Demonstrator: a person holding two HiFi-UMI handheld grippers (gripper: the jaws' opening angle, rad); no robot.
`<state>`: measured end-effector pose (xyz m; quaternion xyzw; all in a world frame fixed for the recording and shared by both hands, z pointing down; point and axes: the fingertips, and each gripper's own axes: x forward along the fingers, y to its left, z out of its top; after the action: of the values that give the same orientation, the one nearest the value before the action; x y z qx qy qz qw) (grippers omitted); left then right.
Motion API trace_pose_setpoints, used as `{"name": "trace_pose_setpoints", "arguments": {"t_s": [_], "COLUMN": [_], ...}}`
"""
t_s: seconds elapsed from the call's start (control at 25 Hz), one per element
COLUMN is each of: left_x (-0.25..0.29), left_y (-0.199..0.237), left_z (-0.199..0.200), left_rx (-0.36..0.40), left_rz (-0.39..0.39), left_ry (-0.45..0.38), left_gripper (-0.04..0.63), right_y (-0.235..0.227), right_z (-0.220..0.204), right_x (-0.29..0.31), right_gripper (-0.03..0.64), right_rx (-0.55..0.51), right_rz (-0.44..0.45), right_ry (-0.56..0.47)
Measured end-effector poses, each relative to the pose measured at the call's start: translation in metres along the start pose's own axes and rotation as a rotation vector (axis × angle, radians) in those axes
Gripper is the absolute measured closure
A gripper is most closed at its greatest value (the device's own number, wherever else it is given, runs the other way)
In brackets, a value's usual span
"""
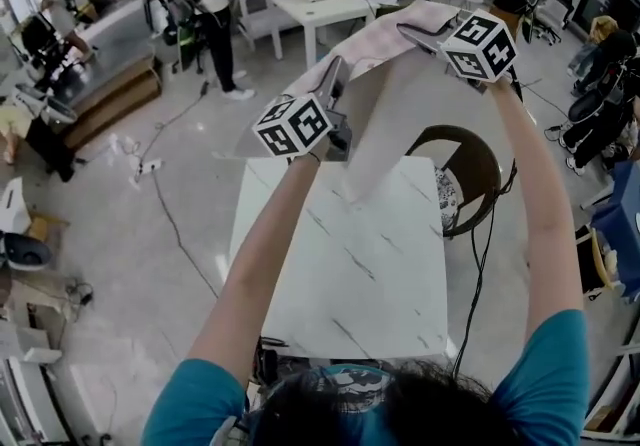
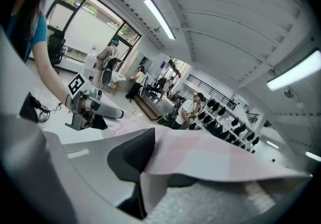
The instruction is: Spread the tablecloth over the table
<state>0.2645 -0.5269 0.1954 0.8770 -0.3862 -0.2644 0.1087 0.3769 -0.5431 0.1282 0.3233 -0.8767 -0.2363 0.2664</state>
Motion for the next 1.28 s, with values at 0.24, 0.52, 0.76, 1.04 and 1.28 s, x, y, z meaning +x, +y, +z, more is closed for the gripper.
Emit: {"name": "trace_pose_setpoints", "arguments": {"t_s": [0.24,0.52,0.76,1.04,1.28], "left_x": [-0.005,-0.062,-0.130,-0.230,-0.283], "left_y": [-0.021,-0.046,-0.047,-0.049,-0.071], "left_z": [0.008,0.015,0.024,-0.022,-0.079], "left_rx": [0.212,0.345,0.296,0.142,0.101], "left_rz": [-0.040,-0.112,-0.132,-0.163,-0.194], "left_ry": [0.053,0.112,0.147,0.231,0.350], "left_gripper": [0.503,0.509,0.512,0.518,0.518], "right_y": [0.017,0.087,0.155,0.267,0.340], "right_z": [0.003,0.014,0.034,0.009,-0.049], "right_x": [-0.020,-0.061,-0.073,-0.091,-0.120], "right_gripper": [0.545,0.557,0.586,0.601,0.601], "right_rx": [-0.130,0.142,0.453,0.732,1.014], "right_rz": [-0.076,-0.103,-0.065,-0.054,-0.143], "right_ry": [0.033,-0.180,-0.371,-0.402,-0.359]}}
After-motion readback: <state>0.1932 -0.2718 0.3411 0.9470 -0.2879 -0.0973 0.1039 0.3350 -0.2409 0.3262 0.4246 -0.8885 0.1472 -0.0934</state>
